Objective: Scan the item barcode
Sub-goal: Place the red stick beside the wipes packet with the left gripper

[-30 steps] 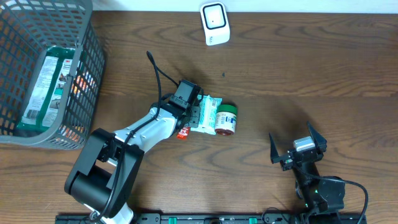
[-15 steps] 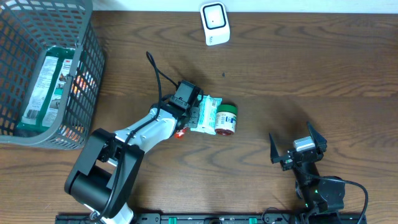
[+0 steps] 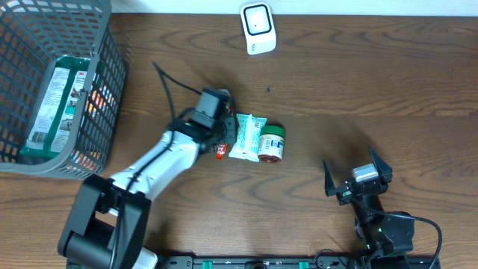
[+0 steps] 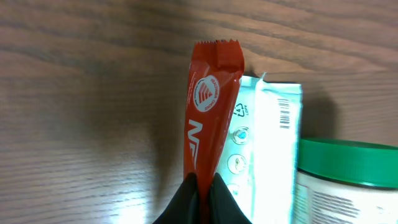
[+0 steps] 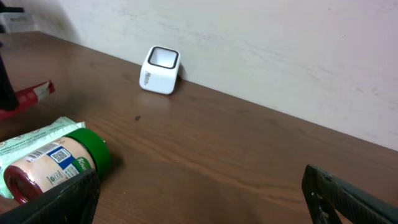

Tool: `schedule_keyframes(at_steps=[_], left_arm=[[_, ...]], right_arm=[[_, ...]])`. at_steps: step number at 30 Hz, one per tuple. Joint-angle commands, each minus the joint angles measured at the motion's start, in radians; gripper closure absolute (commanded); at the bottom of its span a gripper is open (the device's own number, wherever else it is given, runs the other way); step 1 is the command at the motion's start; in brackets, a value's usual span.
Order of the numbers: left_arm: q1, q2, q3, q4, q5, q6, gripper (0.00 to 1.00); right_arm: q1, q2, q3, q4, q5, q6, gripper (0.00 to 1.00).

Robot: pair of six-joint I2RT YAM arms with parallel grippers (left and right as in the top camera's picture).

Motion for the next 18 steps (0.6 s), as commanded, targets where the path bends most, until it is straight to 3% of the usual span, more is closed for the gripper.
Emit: schedule_keyframes(at_steps=[1, 10, 18], left_arm=[[0.096, 0.052, 0.009, -0.006, 0.301, -0.035, 0.93], [0.258, 0.251, 0.009, 0.107, 0.771, -0.011, 0.93], [0.306, 0.373, 0.009, 0.147, 0.803, 0.018, 0.93]], right_arm=[[0.016, -0.002, -0.001, -0.004, 0.006, 0.013, 0.01], [0.016, -0.002, -0.001, -0.004, 0.006, 0.013, 0.01], [0.016, -0.002, -0.001, -0.004, 0.006, 0.013, 0.01]])
